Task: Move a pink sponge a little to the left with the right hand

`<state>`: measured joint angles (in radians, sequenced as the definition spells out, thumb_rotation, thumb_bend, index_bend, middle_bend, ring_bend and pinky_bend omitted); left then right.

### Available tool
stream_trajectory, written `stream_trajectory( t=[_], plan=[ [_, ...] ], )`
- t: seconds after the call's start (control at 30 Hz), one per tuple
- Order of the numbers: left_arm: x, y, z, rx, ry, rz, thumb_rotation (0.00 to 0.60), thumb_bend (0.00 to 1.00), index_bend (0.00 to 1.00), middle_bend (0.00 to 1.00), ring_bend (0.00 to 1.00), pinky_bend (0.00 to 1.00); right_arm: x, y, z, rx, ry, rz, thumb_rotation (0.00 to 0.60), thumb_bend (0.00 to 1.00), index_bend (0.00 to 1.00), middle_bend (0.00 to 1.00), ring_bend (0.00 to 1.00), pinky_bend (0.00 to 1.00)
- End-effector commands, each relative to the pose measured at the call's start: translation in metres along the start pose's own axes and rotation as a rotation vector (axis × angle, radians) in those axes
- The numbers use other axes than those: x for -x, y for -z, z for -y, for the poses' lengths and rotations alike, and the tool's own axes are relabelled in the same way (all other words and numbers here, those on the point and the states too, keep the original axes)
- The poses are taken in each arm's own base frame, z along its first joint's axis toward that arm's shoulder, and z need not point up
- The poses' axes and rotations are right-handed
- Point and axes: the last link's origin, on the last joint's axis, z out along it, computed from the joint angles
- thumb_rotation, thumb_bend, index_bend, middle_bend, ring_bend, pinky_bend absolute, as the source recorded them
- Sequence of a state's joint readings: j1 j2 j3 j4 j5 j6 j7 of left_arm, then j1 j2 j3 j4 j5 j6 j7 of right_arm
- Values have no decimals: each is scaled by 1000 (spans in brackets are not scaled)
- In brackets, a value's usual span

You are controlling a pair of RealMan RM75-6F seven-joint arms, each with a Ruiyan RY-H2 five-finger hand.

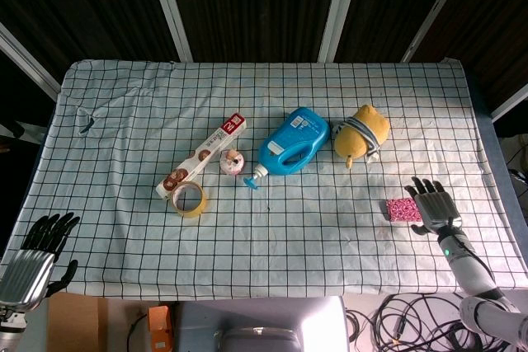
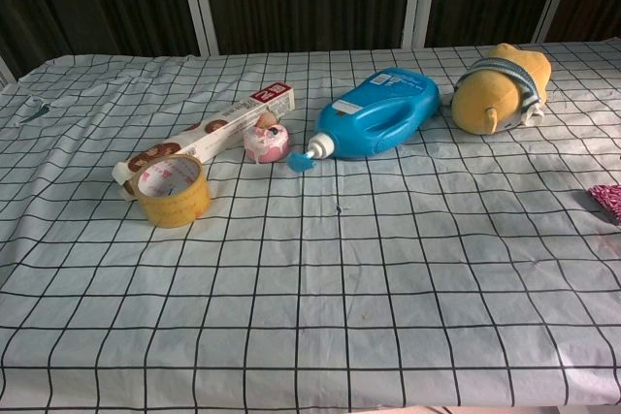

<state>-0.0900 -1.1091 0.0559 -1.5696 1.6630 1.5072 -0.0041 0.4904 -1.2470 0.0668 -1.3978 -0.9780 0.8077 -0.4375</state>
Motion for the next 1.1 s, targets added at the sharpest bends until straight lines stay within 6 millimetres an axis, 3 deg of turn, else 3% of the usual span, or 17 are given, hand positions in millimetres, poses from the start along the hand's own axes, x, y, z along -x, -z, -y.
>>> stream_trajectory(
  t=[0.03,1.1],
  plan=[
    [0,0,0,1,1,-1,600,450,0,57,10,0,1,-1,-1,3,1,0,600,180,162,0,0,71],
    [0,2,2,-12,4,-4,600,449,0,57,10,0,10,-17,12,-17,15,-4,600,189,307,0,0,71]
  ],
)
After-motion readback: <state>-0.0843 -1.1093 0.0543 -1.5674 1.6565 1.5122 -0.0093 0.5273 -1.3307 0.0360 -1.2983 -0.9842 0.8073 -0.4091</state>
